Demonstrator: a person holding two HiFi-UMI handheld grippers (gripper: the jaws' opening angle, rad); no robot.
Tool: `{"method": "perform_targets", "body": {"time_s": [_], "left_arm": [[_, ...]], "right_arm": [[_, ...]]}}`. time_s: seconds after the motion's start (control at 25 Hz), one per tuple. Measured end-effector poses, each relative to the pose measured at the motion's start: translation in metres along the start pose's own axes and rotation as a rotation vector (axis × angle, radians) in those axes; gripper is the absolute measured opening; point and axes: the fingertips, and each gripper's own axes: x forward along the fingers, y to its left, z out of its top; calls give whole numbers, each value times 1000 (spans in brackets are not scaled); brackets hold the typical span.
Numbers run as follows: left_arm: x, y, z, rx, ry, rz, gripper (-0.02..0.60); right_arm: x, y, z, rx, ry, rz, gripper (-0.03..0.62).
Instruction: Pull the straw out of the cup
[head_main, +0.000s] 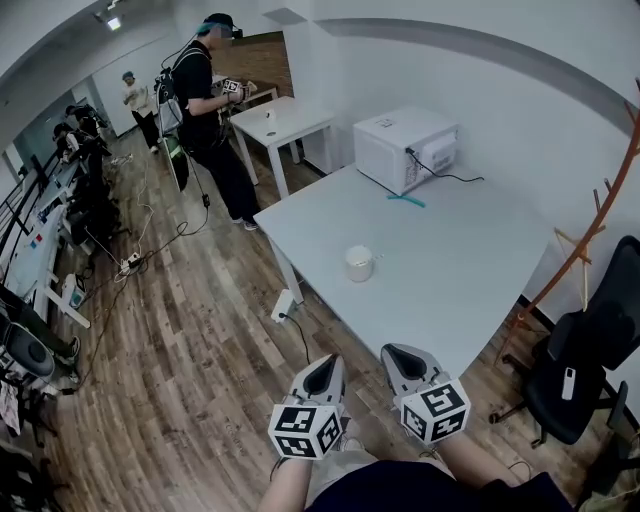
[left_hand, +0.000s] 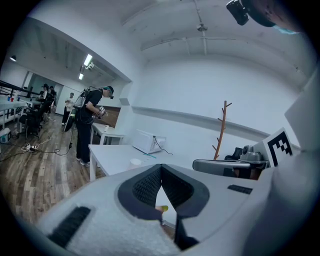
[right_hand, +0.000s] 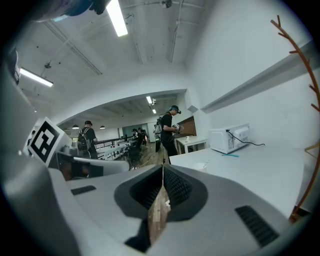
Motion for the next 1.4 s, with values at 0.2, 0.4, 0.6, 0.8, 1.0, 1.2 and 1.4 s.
{"method": "perform_targets", "body": {"time_s": [0.2,0.4,0.6,0.8,1.0,1.2,1.4], "left_arm": [[18,33,11,1,-4,-2,18],[30,58,18,14,10,-3,18],[40,73,23,9,13,4,18],[56,88,23,1,22,18,18],[79,101,30,1,17,16,18],[104,113,33,-8,29,5,18],[130,125,26,-16,56,-9,18]], "right_arm": [[39,-2,10,-13,-8,-5,31],[69,-8,14,-6,-9,-19,31],[88,-23,16,21,-10,-34,31],[107,-44,13,37,0,-59,31],[129,-68,13,35,5,-84,32],[149,-94,9,47,20,-117,32],[167,-116,-1,55,45,-141,34]]}}
